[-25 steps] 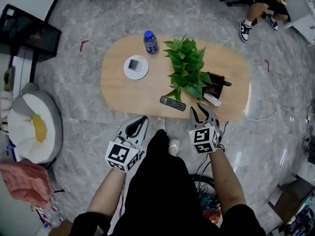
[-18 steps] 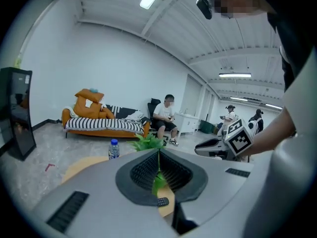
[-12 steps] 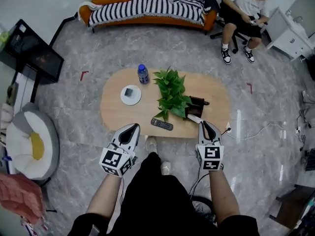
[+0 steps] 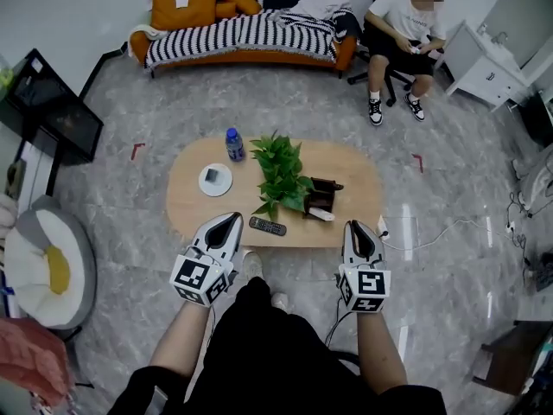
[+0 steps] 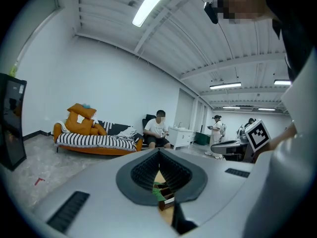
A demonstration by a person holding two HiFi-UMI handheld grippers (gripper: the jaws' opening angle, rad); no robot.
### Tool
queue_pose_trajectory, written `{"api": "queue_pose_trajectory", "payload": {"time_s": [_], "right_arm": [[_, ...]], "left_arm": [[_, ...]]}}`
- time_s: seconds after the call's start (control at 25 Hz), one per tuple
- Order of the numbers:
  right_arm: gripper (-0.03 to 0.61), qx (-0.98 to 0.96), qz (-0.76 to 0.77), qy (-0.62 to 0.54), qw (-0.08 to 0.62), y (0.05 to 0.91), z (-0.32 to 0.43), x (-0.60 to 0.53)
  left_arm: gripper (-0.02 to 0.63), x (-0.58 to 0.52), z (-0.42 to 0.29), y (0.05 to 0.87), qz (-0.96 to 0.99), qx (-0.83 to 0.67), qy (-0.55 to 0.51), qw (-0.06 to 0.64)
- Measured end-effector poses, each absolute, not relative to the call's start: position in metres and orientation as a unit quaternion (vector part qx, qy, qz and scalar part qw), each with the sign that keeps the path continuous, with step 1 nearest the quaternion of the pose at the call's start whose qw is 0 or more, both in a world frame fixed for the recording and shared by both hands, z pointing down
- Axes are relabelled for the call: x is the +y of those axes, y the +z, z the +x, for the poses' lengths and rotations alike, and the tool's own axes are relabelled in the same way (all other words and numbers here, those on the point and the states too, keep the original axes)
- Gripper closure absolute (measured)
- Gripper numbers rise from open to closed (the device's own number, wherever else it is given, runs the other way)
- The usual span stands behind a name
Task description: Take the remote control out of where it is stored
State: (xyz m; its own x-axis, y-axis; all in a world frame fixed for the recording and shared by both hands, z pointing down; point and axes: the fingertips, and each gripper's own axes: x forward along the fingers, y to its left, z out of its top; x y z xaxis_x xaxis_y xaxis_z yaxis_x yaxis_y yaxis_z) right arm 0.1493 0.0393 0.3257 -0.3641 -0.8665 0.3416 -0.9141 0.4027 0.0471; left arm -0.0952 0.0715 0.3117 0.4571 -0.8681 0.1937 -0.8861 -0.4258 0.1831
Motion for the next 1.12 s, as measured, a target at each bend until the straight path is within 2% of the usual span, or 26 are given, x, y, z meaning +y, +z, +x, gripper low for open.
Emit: {"api": "queue_pose_trajectory", "payload": {"time_s": [0.64,0.96,1.12], "right_arm": [[0.543,-0.803,0.564,0.111,0.155,0.338,0.174,0.026],[0.541,-0.787,0.573,0.113,0.2,0.367,0.18,0.009],[0.541,-0.766,0.585,0.109,0.244,0.386,0.188,0.001]], "left_arm": [[0.606,0.04,-0.081,0.316,0.853,-0.501,0.037,0.141],[0.606,0.01,-0.066,0.341,0.87,-0.464,0.061,0.157],[0.606,-0.006,-0.06,0.355,0.881,-0.437,0.076,0.167]]}}
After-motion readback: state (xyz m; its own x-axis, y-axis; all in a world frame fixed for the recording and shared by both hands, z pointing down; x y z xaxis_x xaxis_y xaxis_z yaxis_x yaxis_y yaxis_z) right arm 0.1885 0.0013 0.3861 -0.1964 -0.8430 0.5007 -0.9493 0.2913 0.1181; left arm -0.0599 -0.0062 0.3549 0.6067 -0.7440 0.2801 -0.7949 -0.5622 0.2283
